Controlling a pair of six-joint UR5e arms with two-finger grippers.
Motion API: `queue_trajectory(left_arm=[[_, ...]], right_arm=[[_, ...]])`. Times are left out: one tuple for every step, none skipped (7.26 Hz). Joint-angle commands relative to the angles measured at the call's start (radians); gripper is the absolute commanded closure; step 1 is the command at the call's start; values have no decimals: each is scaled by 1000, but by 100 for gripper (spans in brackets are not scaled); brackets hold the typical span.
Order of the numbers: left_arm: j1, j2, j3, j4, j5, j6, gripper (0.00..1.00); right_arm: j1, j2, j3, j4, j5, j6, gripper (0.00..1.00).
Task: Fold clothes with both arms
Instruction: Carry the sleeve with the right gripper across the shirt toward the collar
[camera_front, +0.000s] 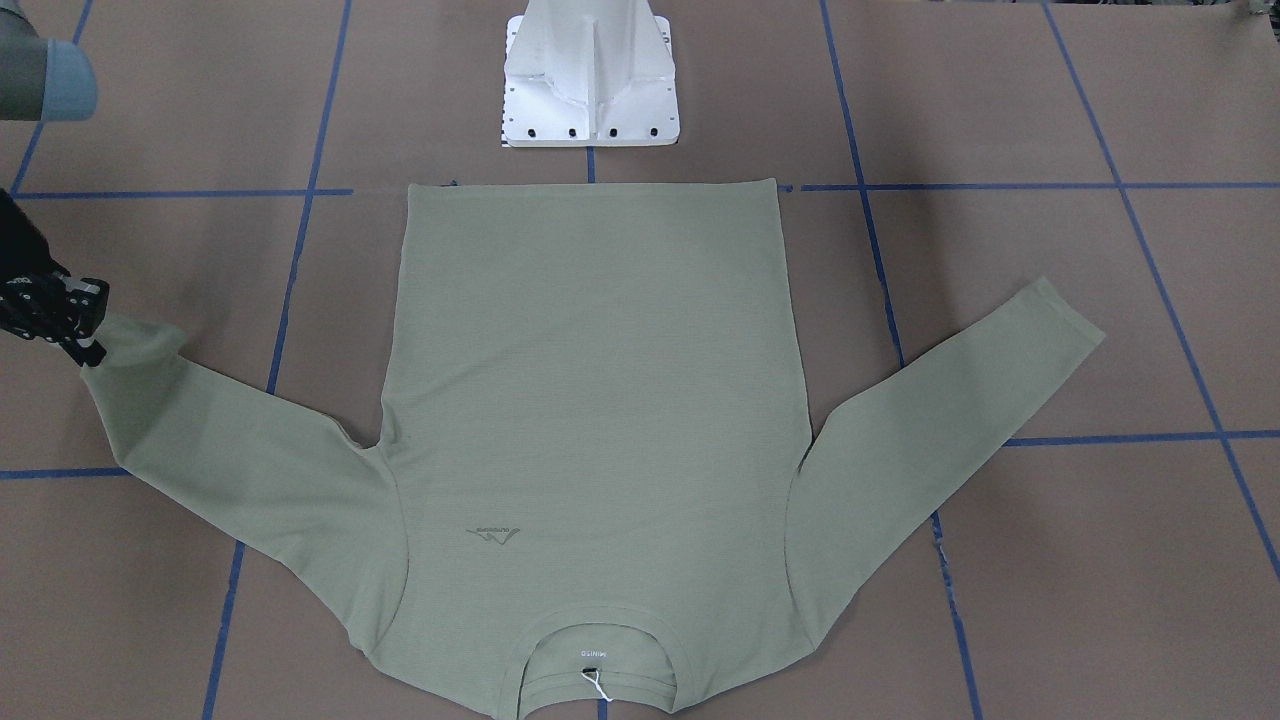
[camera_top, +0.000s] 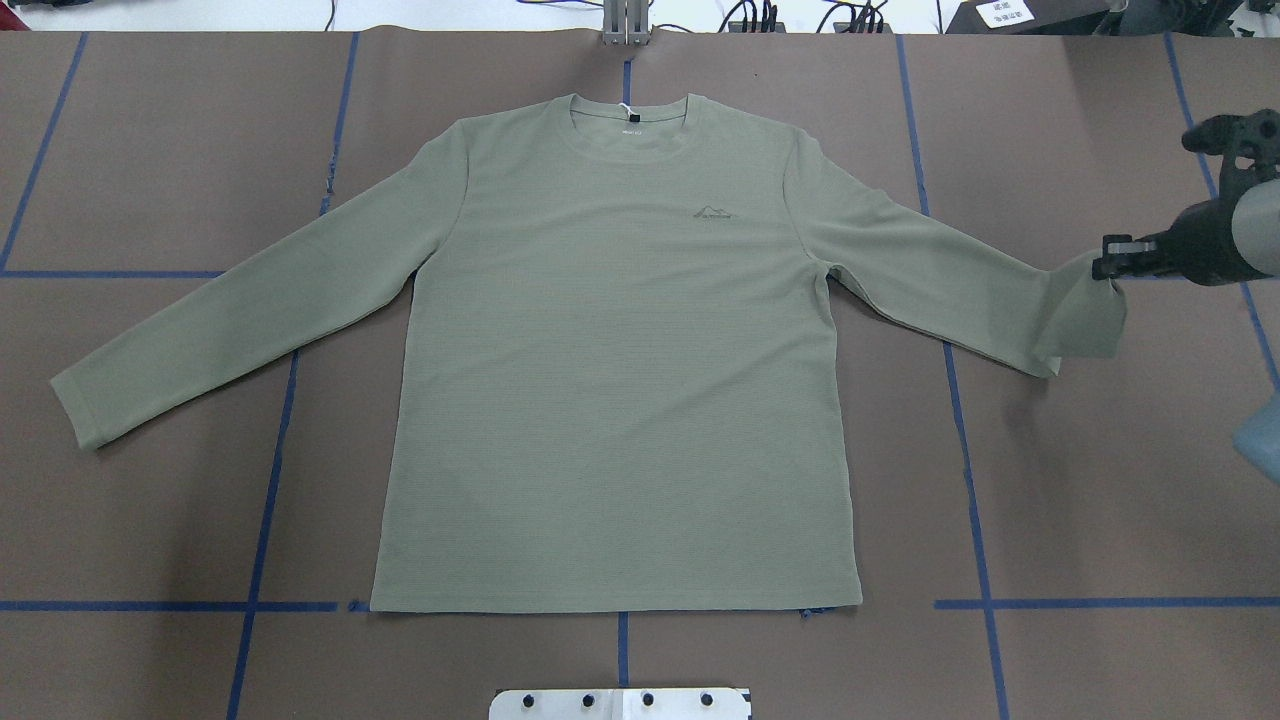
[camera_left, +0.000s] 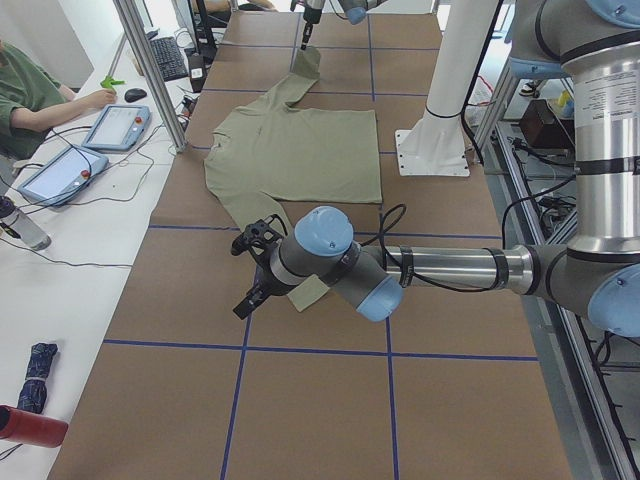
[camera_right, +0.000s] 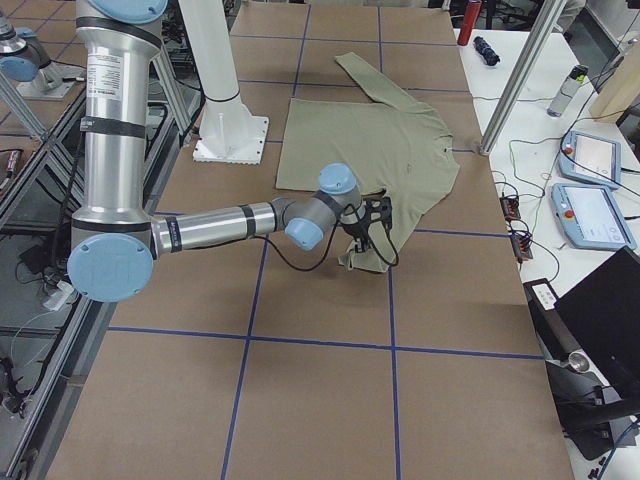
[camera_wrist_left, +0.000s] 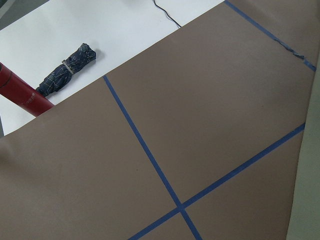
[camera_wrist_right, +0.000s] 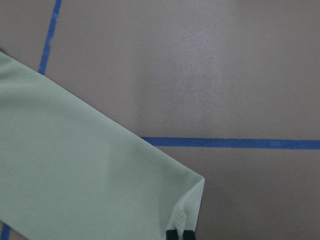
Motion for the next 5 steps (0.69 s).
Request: queue_trajectory(left_arm=[[0, -1, -2, 0, 0, -2, 0], [0, -1, 0, 0, 0, -2, 0], [0, -2, 0, 0, 0, -2, 0], [0, -1, 0, 2, 0, -2, 0], [0, -1, 0, 2, 0, -2, 0]], right_arm=[[-109, 298, 51, -365, -115, 171, 100], [-178, 486, 1, -539, -198, 261, 100], [-212, 667, -95, -606, -233, 332, 100], [-232, 816, -226, -608, -281, 392, 100], [-263, 956, -374, -609, -319, 414, 100]])
